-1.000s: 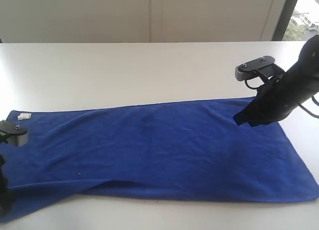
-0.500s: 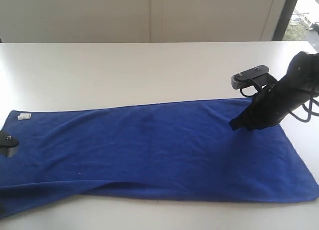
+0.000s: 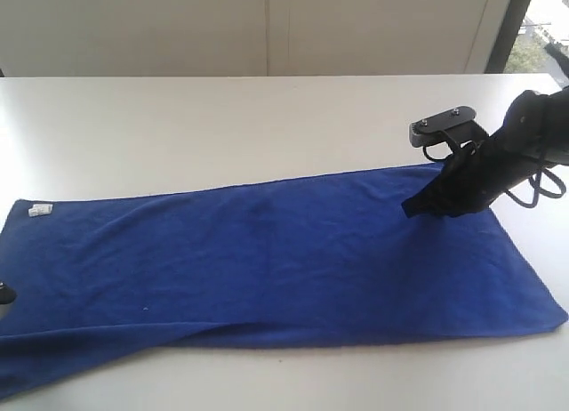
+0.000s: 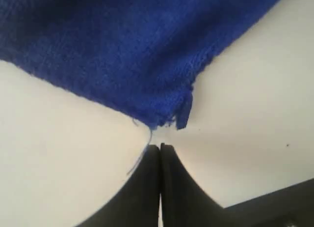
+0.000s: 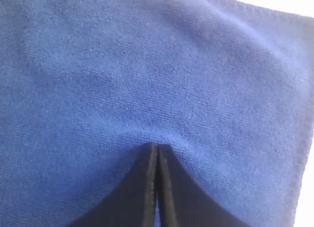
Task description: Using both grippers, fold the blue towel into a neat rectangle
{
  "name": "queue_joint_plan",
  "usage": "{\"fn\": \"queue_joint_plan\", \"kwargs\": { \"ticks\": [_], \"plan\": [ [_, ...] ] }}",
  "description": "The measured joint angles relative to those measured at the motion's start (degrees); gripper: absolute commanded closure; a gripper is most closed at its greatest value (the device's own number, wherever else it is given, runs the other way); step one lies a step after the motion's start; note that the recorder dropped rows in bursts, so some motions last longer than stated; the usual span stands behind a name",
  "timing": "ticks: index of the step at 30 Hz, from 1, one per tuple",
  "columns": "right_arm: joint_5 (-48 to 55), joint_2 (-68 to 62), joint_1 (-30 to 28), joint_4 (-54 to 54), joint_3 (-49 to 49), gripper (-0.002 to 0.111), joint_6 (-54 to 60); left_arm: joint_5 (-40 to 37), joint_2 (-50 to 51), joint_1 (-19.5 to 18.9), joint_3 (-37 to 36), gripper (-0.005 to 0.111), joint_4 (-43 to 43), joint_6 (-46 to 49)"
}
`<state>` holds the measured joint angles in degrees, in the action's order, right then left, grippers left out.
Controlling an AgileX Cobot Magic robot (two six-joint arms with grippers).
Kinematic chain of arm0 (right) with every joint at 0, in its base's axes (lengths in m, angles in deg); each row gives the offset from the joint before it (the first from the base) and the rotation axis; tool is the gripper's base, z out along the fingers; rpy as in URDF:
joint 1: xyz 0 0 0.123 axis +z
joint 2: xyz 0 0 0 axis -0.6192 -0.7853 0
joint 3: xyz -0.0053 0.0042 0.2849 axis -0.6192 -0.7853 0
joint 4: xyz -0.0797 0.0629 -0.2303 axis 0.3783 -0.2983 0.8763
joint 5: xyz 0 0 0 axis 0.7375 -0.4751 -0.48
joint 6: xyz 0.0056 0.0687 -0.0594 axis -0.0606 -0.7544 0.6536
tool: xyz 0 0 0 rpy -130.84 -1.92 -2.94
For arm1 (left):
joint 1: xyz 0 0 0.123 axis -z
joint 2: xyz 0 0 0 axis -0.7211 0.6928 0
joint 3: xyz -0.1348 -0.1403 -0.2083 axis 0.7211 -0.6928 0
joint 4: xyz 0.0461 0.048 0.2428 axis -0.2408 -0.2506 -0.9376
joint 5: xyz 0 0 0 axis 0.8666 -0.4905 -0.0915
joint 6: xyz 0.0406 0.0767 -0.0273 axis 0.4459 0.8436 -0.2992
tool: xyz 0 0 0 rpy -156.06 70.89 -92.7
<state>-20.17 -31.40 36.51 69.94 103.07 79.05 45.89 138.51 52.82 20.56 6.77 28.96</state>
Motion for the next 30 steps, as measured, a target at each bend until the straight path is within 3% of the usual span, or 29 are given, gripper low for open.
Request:
{"fn": "queue_joint_plan", "kwargs": {
  "ticks": [10,20,30],
  "plan": [
    [0.0,-0.54,0.0,-0.24,0.66,0.108,0.0,-0.93,-3.15,0.0,5.36,0.107,8.49,2.01],
    [-0.71,-0.89,0.0,-0.46,0.78,0.108,0.0,9.43,-3.63,0.0,4.01,0.107,13.27,3.78],
    [-0.99,-1.0,0.0,-0.46,0.78,0.108,0.0,14.3,-0.38,0.0,1.45,0.107,13.36,4.95]
  ]
}}
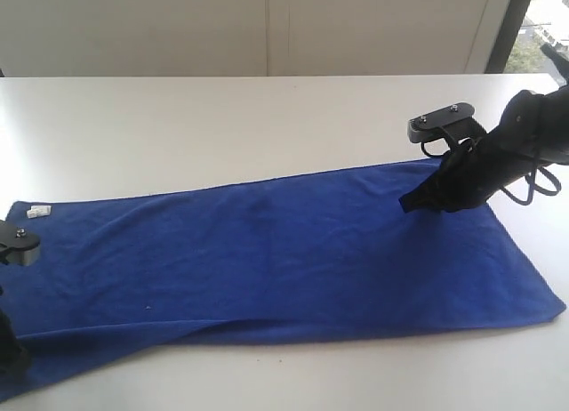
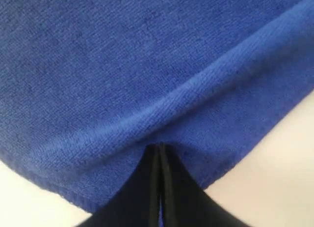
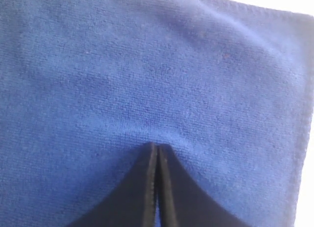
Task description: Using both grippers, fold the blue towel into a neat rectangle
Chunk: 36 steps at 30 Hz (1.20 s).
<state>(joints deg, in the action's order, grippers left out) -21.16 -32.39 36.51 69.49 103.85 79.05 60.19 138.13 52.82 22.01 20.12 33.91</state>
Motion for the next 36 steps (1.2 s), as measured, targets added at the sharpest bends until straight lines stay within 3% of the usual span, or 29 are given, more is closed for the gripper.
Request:
{"fn": "queue_joint_plan", "kwargs": {
  "ticks": [10,14,18,26,32,36],
  "plan": [
    [-0.15,0.0,0.0,-0.02,0.0,0.108,0.0,-2.46,0.0,0.0,-2.61,0.107,-4.39,-1.56],
    [-0.15,0.0,0.0,-0.33,0.0,0.108,0.0,-10.02,0.0,0.0,-3.04,0.107,-6.05,-1.68],
    [-0.15,0.0,0.0,-0.69,0.0,0.108,0.0,-12.54,0.0,0.0,-3.13,0.107,-6.28,-1.68],
    [-0.15,0.0,0.0,-0.8,0.0,0.108,0.0,-16.65,0.12,0.0,6.47,0.107,-4.17,-1.44],
    [-0.15,0.0,0.0,-0.8,0.0,0.108,0.0,-2.22,0.21,0.0,9.76,0.107,-9.27,-8.79],
    [-0.69,0.36,0.0,-0.7,0.0,0.108,0.72,6.05,2.06,0.0,11.46,0.107,-21.17,-18.45]
  ]
}}
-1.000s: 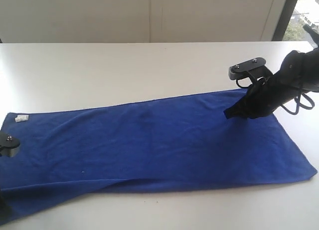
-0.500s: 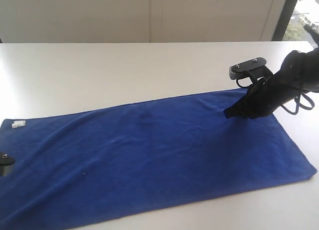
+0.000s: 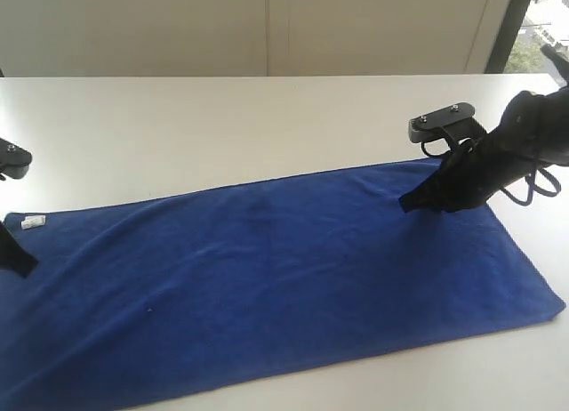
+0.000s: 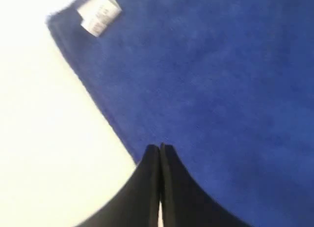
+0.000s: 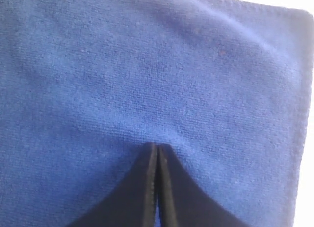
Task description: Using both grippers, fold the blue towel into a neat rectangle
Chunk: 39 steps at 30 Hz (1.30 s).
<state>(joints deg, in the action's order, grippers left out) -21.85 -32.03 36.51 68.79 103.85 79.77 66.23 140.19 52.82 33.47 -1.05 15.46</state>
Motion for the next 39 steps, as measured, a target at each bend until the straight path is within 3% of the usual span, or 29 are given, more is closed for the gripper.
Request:
{"fn": "queue_joint_plan", "kwargs": {
  "ticks": [5,17,39],
  "plan": [
    [-1.82,1.31,0.04,0.54,-0.66,0.108,0.0,2.51,7.36,-1.3,3.13,0.107,-5.81,-4.75],
    [-7.2,1.89,0.04,0.66,3.09,0.108,-0.21,8.35,18.13,-3.44,9.55,0.107,-7.41,-5.95],
    [-4.77,-9.33,-1.55,0.54,13.01,0.108,-2.89,4.07,24.15,-3.44,18.07,0.107,-8.81,-5.95]
  ]
}}
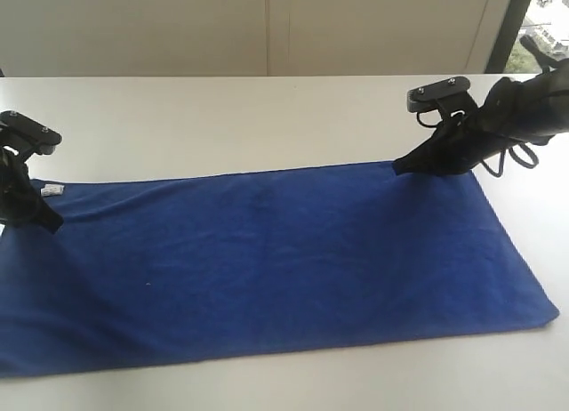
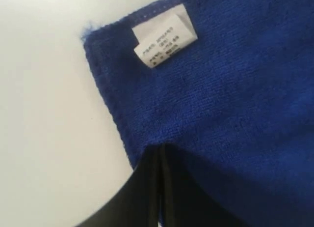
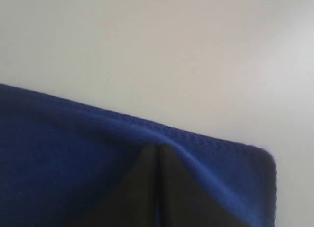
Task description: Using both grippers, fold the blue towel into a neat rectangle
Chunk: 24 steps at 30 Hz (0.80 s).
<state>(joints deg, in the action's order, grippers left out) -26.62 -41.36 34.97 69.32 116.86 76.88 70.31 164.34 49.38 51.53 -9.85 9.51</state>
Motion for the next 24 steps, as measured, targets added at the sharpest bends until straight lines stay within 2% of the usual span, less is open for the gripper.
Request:
{"fn": "queue_joint_plan", "kwargs": {
  "ticks": [15,24],
  "plan": [
    [0.18,-0.25,-1.28,0.0,0.15,0.108,-0.33,-0.45,0.22,0.0,0.57,0.107,0.6,0.0],
    [3.89,2.34,-1.28,0.55,-0.09,0.108,-0.33,1.93,-1.81,-0.36,0.08,0.107,6.46,0.1]
  ]
}}
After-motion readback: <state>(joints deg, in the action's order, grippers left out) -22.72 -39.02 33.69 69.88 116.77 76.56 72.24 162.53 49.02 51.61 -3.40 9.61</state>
